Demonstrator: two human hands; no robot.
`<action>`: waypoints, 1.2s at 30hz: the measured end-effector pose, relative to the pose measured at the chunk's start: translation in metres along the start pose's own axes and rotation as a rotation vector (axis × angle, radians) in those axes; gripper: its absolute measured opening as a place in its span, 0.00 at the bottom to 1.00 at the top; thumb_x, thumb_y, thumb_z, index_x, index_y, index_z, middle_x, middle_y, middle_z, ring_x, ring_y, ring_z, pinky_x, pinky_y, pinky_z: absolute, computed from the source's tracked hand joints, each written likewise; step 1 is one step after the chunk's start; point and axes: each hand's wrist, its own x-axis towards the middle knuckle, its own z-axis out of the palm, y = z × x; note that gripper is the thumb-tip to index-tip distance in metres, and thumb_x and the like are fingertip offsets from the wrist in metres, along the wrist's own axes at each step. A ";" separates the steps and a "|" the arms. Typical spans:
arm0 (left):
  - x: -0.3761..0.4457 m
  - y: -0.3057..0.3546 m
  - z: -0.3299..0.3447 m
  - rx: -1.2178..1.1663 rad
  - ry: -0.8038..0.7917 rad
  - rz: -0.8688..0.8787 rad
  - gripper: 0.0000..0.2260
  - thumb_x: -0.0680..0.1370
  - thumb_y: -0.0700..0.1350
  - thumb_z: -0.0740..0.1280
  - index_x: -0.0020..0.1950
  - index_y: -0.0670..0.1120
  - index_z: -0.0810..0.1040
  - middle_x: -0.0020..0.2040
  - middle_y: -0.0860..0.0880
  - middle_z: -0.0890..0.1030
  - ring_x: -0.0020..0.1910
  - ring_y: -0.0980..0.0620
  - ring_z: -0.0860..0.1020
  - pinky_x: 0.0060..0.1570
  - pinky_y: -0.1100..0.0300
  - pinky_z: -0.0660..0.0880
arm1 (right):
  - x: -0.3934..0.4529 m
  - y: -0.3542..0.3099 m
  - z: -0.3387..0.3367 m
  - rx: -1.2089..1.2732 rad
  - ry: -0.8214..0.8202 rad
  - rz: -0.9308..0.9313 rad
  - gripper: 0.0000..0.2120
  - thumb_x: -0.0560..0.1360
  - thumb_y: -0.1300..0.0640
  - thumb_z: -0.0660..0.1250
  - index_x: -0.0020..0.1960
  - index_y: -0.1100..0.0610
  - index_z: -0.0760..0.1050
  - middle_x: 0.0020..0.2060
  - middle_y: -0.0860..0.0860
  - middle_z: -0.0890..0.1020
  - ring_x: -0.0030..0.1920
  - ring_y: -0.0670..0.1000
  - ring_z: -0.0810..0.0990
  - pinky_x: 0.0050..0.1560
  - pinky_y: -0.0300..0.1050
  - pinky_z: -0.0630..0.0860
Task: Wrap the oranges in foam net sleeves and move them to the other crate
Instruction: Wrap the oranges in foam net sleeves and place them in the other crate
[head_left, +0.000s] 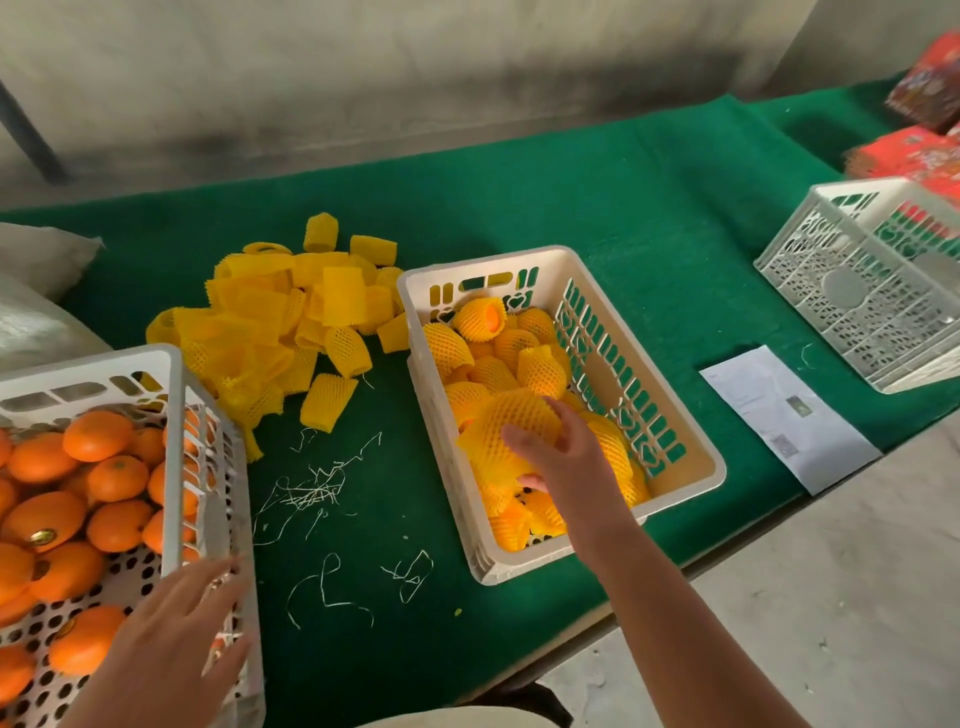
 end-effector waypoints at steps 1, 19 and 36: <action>-0.005 -0.009 0.012 0.033 0.066 0.011 0.36 0.80 0.68 0.52 0.49 0.41 0.88 0.54 0.36 0.85 0.52 0.31 0.84 0.46 0.31 0.80 | 0.012 0.000 -0.011 -0.029 0.046 -0.001 0.35 0.71 0.38 0.78 0.73 0.39 0.69 0.64 0.46 0.78 0.61 0.52 0.81 0.52 0.47 0.86; -0.019 -0.043 0.082 -0.147 0.322 0.083 0.33 0.84 0.64 0.49 0.40 0.49 0.87 0.58 0.48 0.84 0.68 0.39 0.71 0.77 0.45 0.60 | 0.146 0.029 -0.071 -0.908 0.351 -0.011 0.33 0.77 0.63 0.66 0.80 0.54 0.62 0.72 0.61 0.71 0.66 0.65 0.76 0.61 0.62 0.80; -0.049 -0.035 0.041 -0.527 0.261 -0.343 0.15 0.83 0.57 0.61 0.70 0.62 0.72 0.79 0.63 0.59 0.77 0.64 0.58 0.67 0.62 0.67 | 0.006 0.060 0.059 -0.705 -0.024 -0.263 0.26 0.75 0.28 0.61 0.63 0.43 0.78 0.48 0.40 0.84 0.45 0.43 0.84 0.37 0.45 0.81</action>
